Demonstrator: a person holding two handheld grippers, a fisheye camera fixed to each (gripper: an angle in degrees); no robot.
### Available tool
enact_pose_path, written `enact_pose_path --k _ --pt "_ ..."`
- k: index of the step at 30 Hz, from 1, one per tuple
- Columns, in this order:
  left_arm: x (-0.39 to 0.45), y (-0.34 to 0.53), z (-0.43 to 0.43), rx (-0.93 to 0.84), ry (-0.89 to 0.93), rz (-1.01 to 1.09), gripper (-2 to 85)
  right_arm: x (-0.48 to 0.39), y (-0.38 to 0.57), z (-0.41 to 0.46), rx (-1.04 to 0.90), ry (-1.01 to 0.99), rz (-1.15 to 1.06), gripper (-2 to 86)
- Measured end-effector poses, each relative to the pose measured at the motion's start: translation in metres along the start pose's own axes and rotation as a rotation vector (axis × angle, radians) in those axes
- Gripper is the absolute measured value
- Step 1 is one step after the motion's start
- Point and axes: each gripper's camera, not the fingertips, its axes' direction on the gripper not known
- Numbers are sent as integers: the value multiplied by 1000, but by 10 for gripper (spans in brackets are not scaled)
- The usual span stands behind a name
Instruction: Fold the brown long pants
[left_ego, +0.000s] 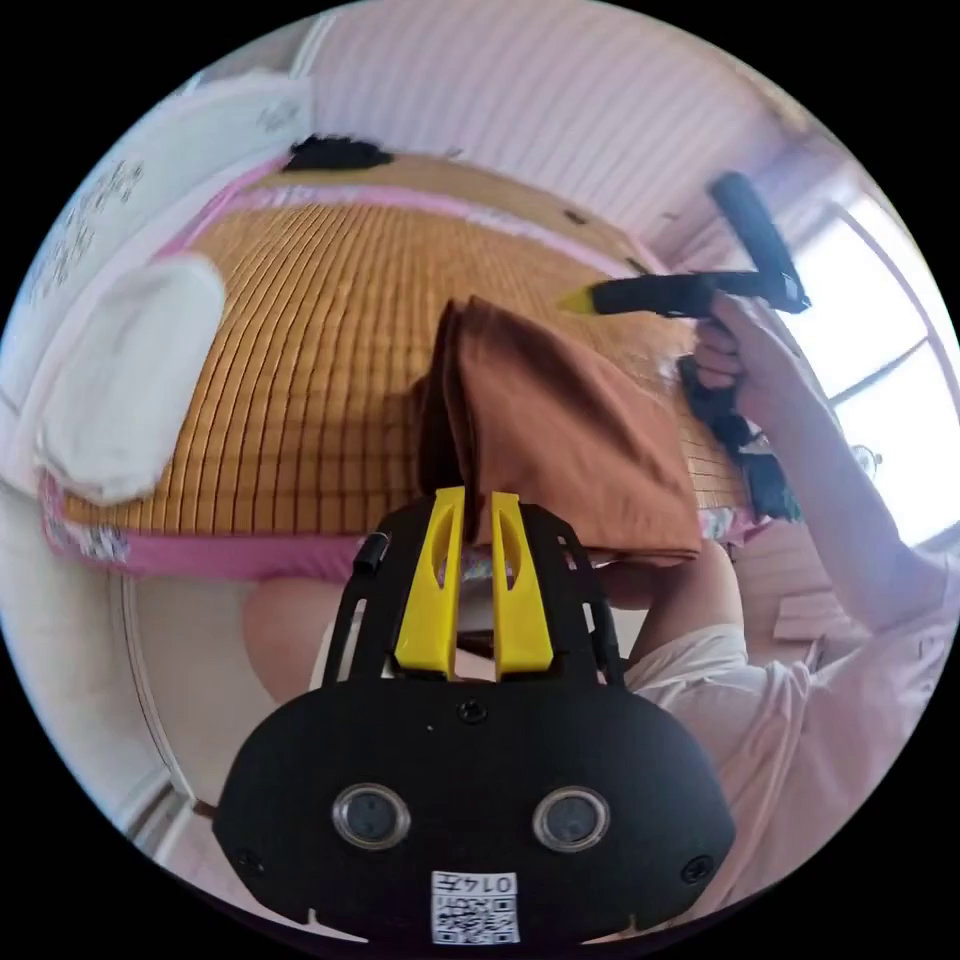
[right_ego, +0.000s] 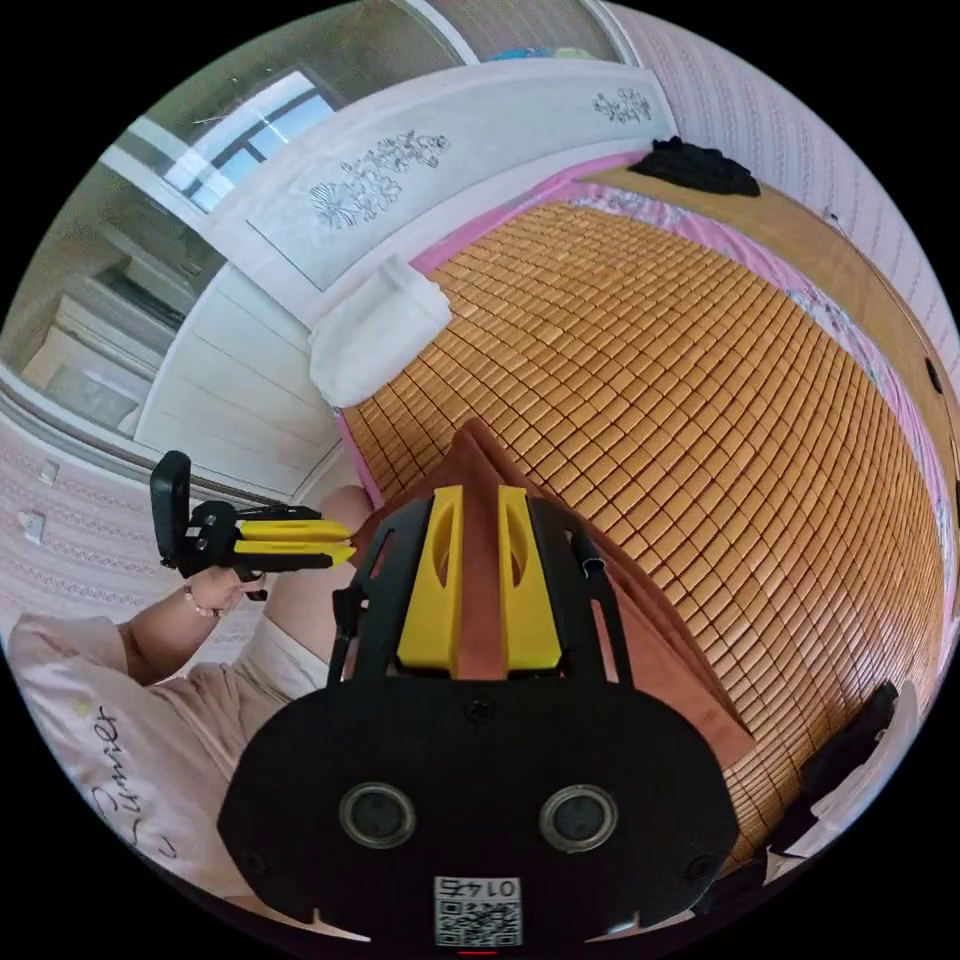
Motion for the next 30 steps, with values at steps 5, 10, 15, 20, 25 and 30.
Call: enact_pose_path --k 5,10,15,20,25,30 --pt "5 7 4 44 12 4 47 -4 92 -13 17 273 -4 4" --pt "84 1 35 21 10 328 5 -6 183 12 -152 383 52 -9" --pt "173 0 115 -118 105 606 -9 -6 184 36 -192 339 111 -10" --pt "228 4 191 -243 -47 756 -10 33 118 21 -122 327 166 -8" --pt "232 1 227 -327 -44 713 -10 54 90 56 -215 302 93 -5" --pt "240 5 244 -309 -18 701 -10 53 75 35 -262 392 30 -4"
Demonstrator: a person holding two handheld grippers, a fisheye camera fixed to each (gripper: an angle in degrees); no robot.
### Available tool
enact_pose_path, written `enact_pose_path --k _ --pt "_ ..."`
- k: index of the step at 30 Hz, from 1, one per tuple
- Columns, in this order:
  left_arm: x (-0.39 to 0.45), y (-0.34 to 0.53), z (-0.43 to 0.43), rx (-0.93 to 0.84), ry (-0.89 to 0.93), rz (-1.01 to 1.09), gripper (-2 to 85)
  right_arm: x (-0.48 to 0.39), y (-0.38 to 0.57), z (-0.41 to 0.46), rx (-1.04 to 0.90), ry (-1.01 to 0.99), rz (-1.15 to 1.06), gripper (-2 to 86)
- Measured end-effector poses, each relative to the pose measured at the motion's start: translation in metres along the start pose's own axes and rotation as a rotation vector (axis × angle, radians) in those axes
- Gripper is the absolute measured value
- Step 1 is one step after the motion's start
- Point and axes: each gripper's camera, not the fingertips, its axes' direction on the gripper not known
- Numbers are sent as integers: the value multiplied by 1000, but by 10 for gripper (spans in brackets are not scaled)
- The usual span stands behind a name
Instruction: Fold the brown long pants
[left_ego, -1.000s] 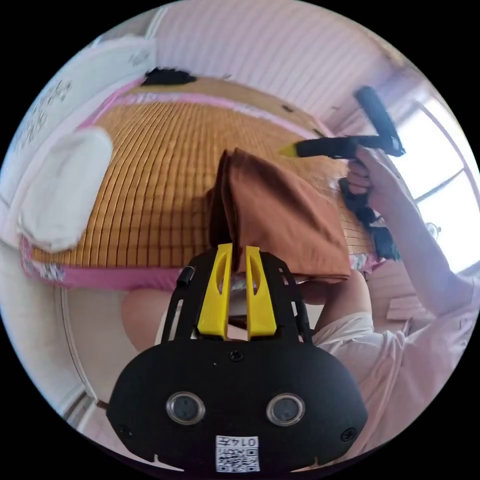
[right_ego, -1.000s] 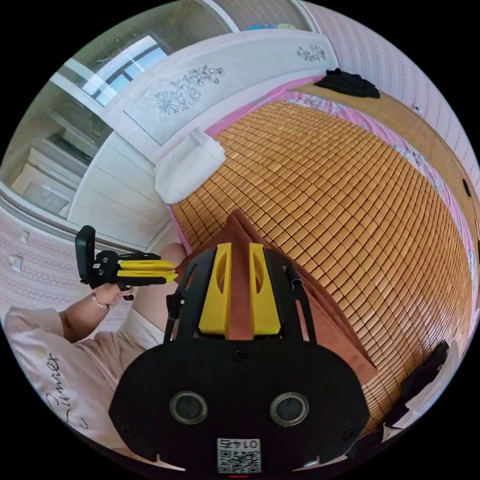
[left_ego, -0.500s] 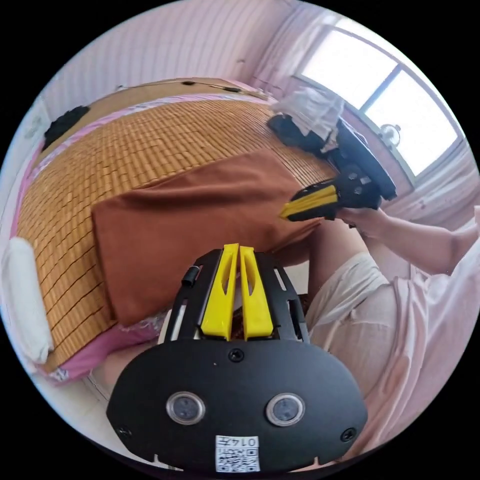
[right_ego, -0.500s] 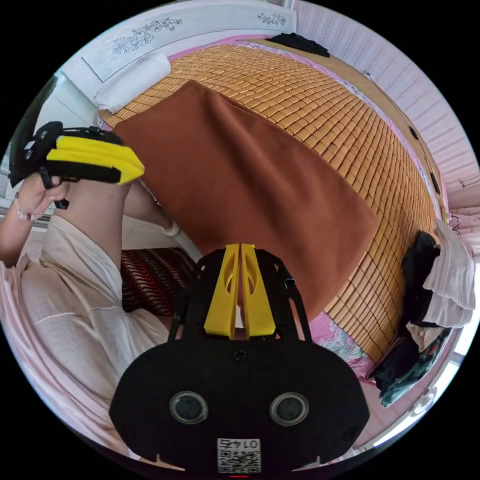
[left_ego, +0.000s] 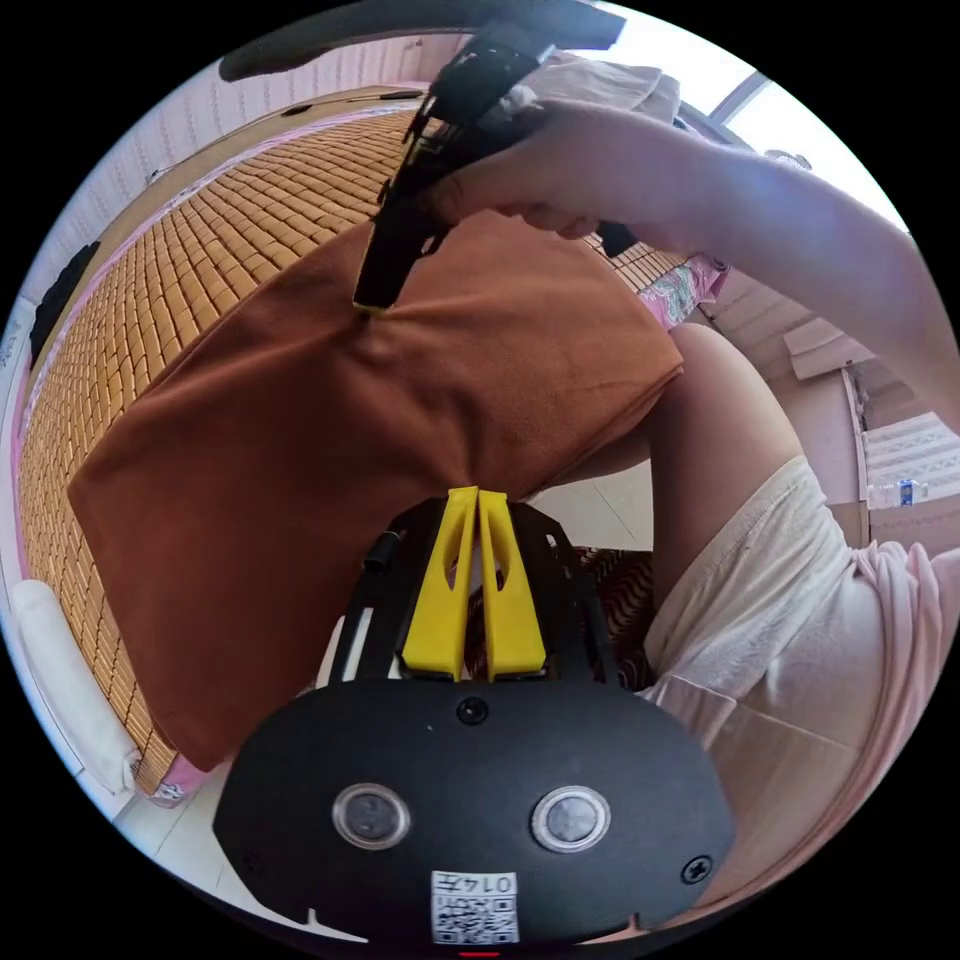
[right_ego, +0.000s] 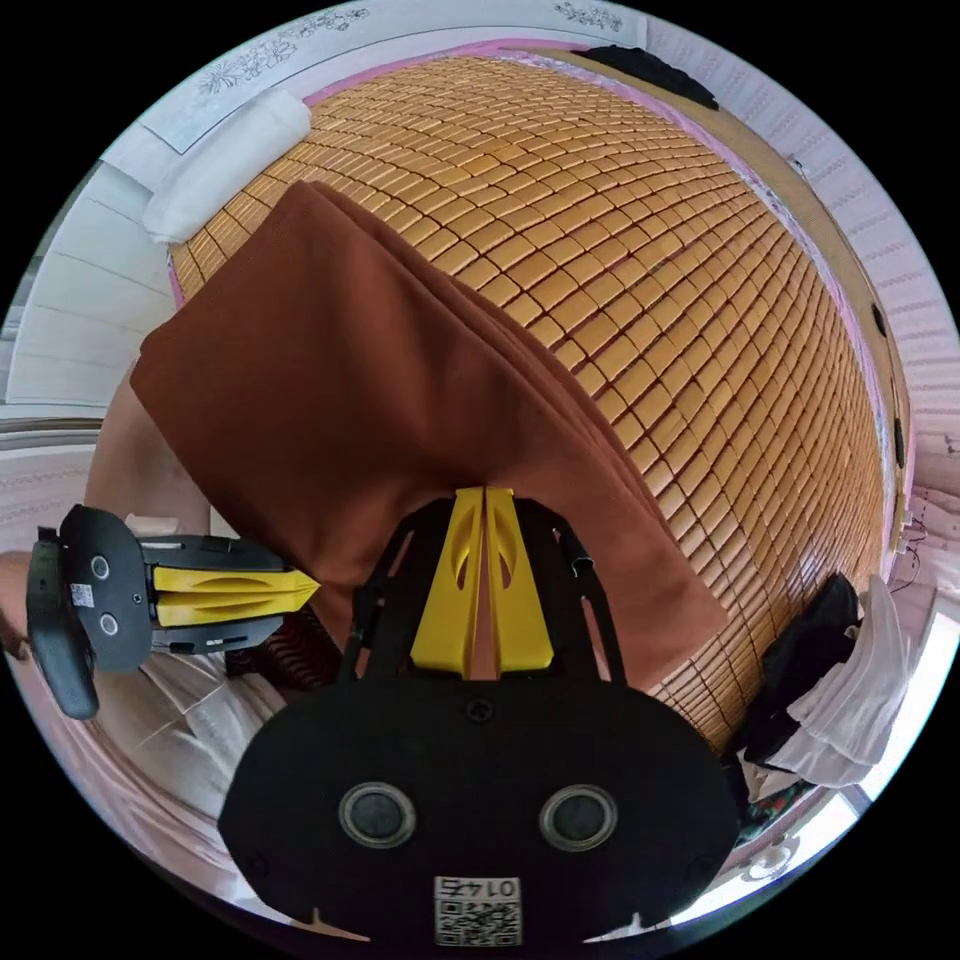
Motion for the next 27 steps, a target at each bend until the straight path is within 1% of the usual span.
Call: enact_pose_path --k 1,2,3,4,5,6,8,10,12,13,16,18,20,21,23,24,26,27 --pt "2 -2 5 -5 15 -8 -10 7 -2 -8 42 42 32 -4" --pt "3 -4 9 -7 20 -7 -10 15 -8 -5 37 37 47 -4" --pt "4 -5 11 -7 22 -5 -10 18 -12 1 6 20 44 -4" --pt "5 -7 15 -6 30 -2 -10 23 -19 18 -68 -6 25 -4" --pt "6 -7 20 -6 36 -1 -10 27 -19 15 -39 -13 9 -4" --pt "8 -7 22 -3 35 2 -10 30 -20 16 -58 -20 1 -5" --pt "16 -8 30 9 6 19 -10 41 -21 12 -126 -70 -54 -5" --pt "24 -11 35 0 -22 36 -10 53 -23 3 -181 -120 -61 -5" --pt "32 -14 38 -7 -48 58 -10 54 -17 -11 -116 -82 -70 -5" --pt "36 -15 42 -8 -59 68 -10 53 -12 -5 -116 -46 -74 -5" --pt "40 -13 60 7 -72 62 -9 66 -1 -2 -83 -62 6 -5" --pt "45 -13 65 6 -90 83 -8 76 11 -6 -76 -87 5 -4" --pt "55 -12 66 6 -122 148 -4 101 45 -21 18 -184 49 -4" --pt "58 -11 65 14 -135 165 -1 108 58 -27 52 -195 77 -4" --pt "72 -3 59 90 -176 221 18 135 130 -56 212 -218 200 -1" --pt "76 -2 57 111 -174 237 25 141 150 -61 224 -238 224 0" --pt "93 0 53 186 -128 305 65 164 238 -75 257 -264 360 6" --pt "97 0 53 207 -115 324 76 169 261 -77 270 -259 404 10"
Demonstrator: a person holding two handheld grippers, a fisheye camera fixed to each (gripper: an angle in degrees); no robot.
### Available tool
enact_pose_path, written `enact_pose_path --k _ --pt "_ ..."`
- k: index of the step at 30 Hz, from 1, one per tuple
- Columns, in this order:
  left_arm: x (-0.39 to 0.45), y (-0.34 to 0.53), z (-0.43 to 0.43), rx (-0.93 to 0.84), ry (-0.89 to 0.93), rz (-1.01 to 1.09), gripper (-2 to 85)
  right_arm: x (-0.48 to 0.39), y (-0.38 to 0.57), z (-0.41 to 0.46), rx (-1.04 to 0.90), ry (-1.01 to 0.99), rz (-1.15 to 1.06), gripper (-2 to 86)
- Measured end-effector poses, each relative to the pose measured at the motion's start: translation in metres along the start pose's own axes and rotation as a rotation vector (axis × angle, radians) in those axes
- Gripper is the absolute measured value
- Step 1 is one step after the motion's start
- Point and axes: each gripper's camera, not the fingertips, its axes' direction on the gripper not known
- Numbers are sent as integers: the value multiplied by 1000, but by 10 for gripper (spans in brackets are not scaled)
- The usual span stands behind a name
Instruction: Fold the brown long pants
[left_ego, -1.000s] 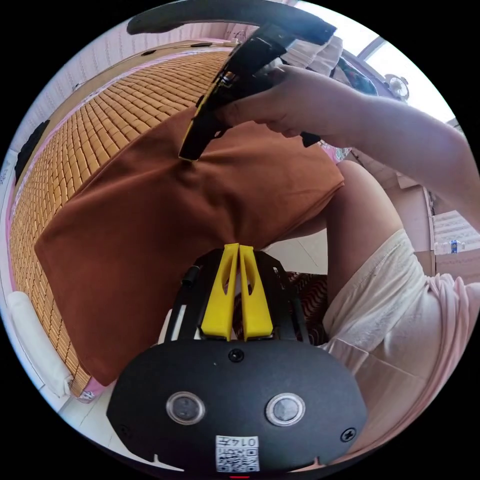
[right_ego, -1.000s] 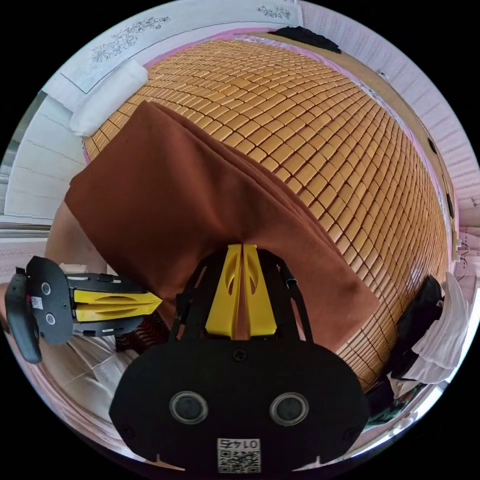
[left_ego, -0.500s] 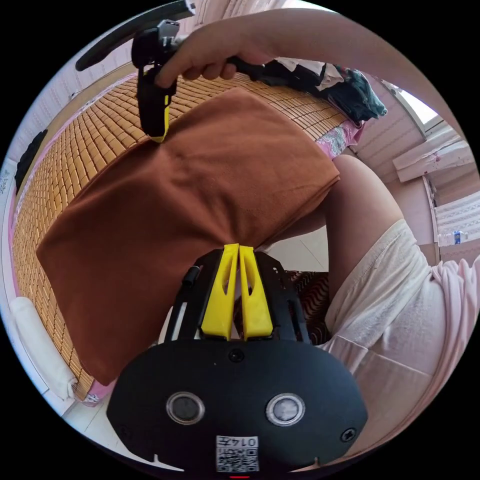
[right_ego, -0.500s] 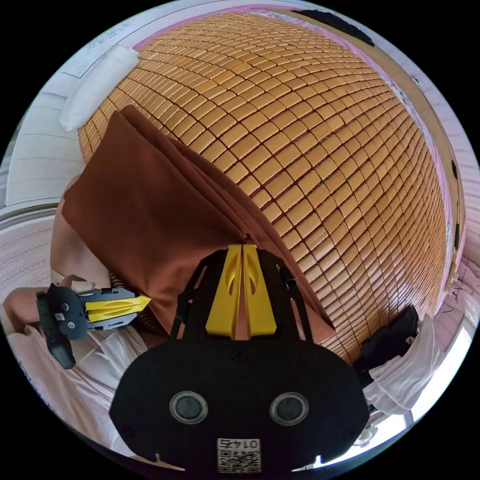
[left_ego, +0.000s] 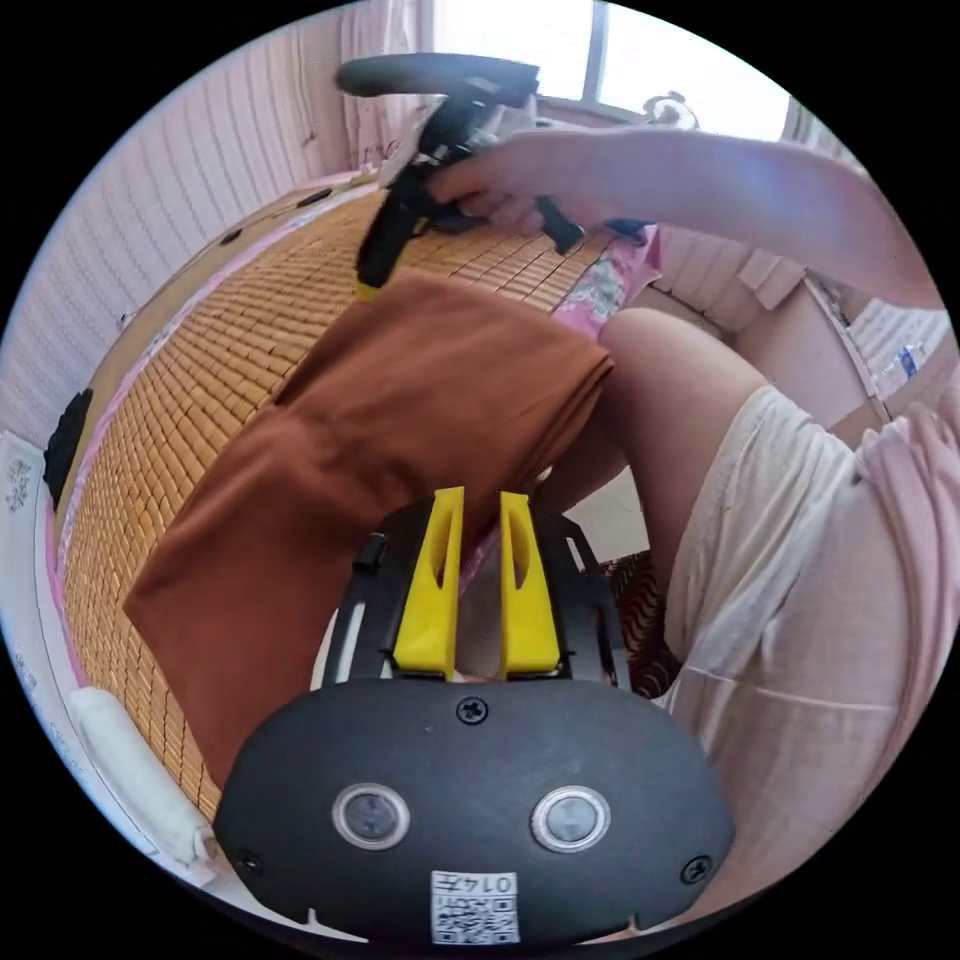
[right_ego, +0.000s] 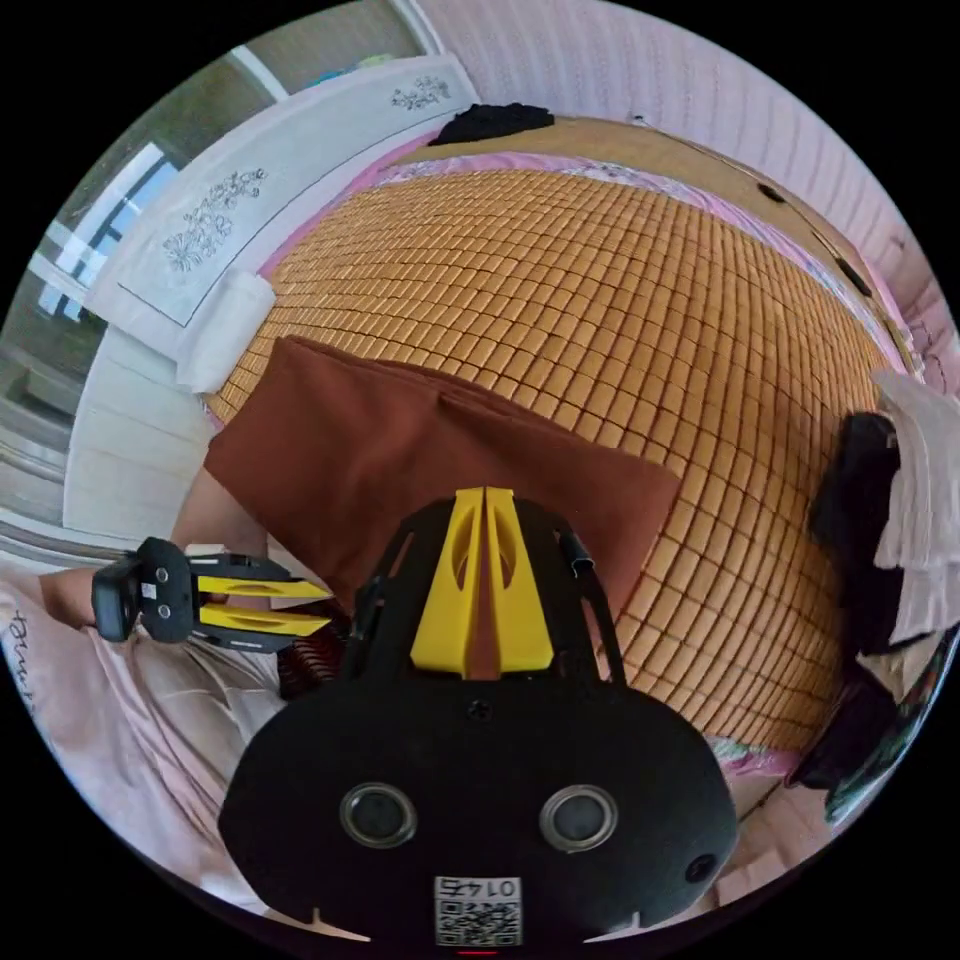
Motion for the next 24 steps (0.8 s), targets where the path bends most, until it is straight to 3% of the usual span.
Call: enact_pose_path --k 3,5,8,10,12,15,18,20,22,24 --pt "18 -13 2 88 55 59 129 51 76 -29 -4 -21 192 63" --pt "29 -24 8 100 87 93 142 77 113 -27 -127 -95 268 147" --pt "41 -34 16 96 120 125 158 100 140 -14 -233 -206 326 167" --pt "48 -40 21 93 126 146 166 108 149 -6 -295 -232 329 155" --pt "55 -45 26 72 138 168 176 112 155 -10 -314 -246 307 87" --pt "69 -54 30 39 132 212 187 107 162 -54 -245 -201 225 36" --pt "84 -57 26 70 31 252 198 98 170 -113 -79 -296 157 28" --pt "92 -54 21 89 -145 211 174 87 174 -142 -21 -342 89 27" --pt "98 -49 16 80 -300 193 94 76 177 -153 -35 -290 22 29" --pt "98 -44 12 72 -278 196 75 78 183 -163 -47 -247 -6 35"
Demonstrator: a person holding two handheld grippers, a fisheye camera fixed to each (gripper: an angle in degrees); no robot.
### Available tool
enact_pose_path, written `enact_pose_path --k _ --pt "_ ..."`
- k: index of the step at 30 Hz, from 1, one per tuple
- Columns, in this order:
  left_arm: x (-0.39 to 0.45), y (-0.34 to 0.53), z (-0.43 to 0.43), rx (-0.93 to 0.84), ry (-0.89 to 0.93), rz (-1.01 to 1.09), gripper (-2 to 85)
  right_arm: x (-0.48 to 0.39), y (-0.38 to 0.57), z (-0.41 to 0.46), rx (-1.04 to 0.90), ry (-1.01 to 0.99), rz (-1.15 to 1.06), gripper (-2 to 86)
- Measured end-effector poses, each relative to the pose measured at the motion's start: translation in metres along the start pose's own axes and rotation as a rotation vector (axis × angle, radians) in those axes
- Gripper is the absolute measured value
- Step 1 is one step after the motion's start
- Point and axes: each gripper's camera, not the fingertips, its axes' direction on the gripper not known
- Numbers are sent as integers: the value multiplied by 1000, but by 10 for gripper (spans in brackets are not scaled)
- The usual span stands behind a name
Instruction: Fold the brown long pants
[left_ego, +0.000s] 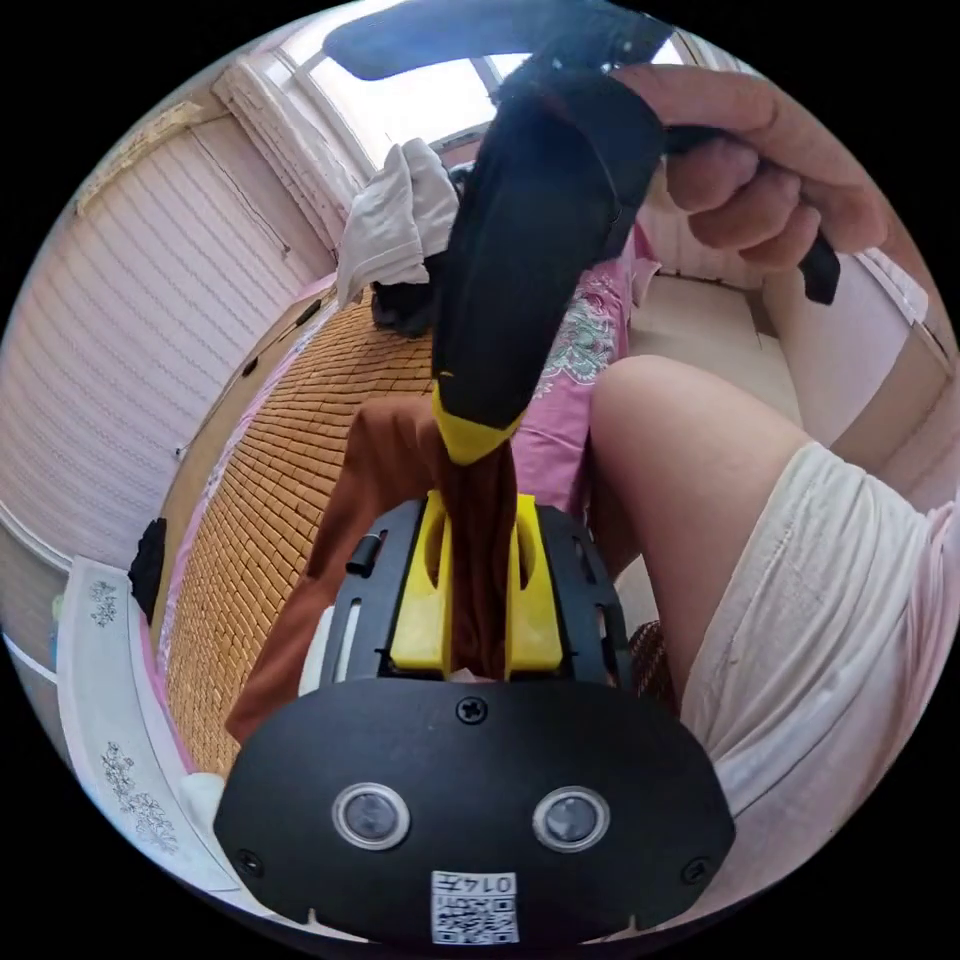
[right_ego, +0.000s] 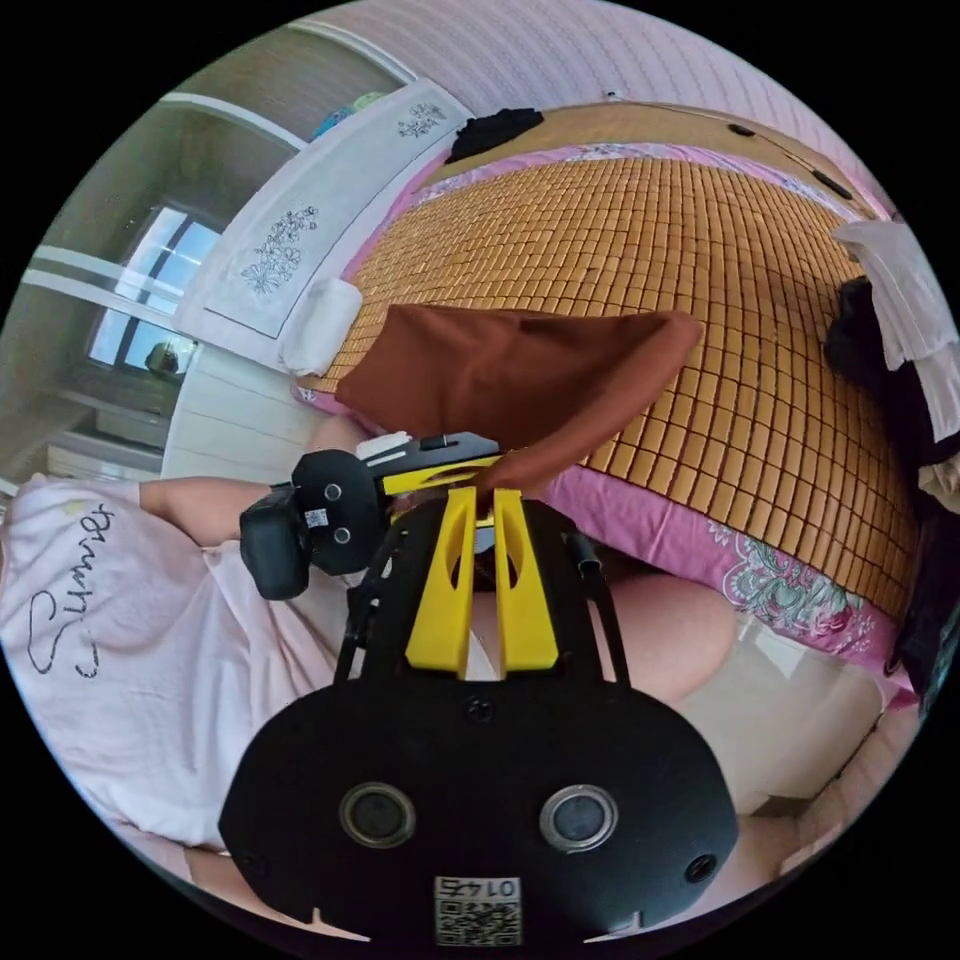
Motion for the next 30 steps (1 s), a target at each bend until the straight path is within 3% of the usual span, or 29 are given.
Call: enact_pose_path --k 4,5,8,11,13,14,16,22,27,30 --pt "-24 15 -12 9 176 -105 61 58 35 -34 236 -209 160 64" --pt "-28 21 -17 22 195 -111 60 75 46 -39 299 -178 222 92" --pt "-33 35 -32 29 239 -116 61 115 62 -32 342 -131 405 186" --pt "-32 49 -47 38 256 -74 61 149 65 -12 341 -262 528 228" --pt "-31 60 -56 47 256 -39 61 162 64 -3 317 -255 600 207" --pt "-32 67 -62 52 264 -26 61 170 65 4 281 -250 653 156" --pt "-35 74 -68 47 280 -30 61 183 70 12 260 -361 700 105" --pt "-58 71 -86 104 314 -28 59 206 114 -25 487 -611 738 32" --pt "-79 47 -102 261 391 -33 60 197 135 -103 617 -510 650 28" --pt "-104 48 -107 340 482 -150 60 176 126 -135 630 -454 573 30"
